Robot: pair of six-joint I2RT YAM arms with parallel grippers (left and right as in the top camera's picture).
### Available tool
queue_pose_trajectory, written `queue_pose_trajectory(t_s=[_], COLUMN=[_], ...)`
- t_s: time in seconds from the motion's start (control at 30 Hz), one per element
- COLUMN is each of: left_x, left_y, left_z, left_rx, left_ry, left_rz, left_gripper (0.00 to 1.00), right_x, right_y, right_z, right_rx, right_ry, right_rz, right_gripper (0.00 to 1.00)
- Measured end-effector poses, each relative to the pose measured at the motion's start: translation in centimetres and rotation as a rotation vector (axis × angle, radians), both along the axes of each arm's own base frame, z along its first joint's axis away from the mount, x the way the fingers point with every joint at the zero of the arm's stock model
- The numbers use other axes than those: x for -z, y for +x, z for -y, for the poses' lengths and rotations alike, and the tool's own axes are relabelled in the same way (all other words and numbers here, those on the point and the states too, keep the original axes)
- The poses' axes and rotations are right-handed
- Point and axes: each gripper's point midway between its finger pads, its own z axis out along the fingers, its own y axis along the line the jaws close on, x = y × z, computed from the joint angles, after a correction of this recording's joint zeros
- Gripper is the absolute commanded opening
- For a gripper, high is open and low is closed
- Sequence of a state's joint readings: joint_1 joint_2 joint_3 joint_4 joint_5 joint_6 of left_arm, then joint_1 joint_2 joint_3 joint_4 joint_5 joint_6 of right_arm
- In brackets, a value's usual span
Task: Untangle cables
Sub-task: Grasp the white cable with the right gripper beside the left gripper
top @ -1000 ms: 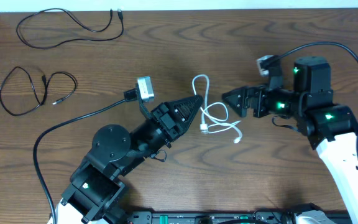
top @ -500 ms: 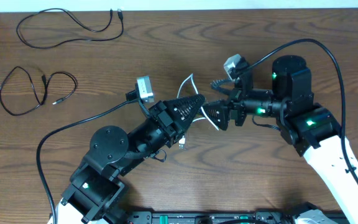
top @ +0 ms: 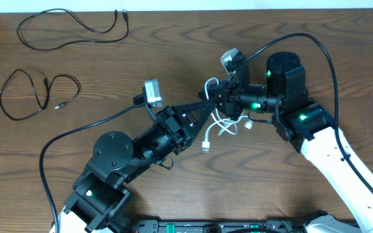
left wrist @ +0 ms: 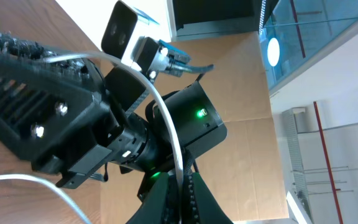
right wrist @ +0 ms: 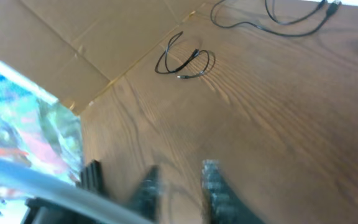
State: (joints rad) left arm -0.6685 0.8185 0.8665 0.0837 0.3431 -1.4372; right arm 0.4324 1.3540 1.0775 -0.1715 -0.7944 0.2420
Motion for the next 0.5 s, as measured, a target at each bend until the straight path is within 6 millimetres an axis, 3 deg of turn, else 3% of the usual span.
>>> queue_pose_trajectory(t_s=[0.27,0.5], left_x=[1.8,1.9], left_y=[0.2,0.5], left_z=[-0.1,-0.3], left_rx=[-0.015,-0.035], left_ry=[0.048,0.048], left_rz=[-0.061,-0.061], left_gripper=[0.07,0.07], right_x=[0.0,0.0], right_y=[-0.2,0.1], right_z=[-0.1,0.4], right_rx=[-0.006,0.006], right_ry=[0.009,0.011], right_rz=[-0.021,-0.028], right_gripper=[0.25,0.24])
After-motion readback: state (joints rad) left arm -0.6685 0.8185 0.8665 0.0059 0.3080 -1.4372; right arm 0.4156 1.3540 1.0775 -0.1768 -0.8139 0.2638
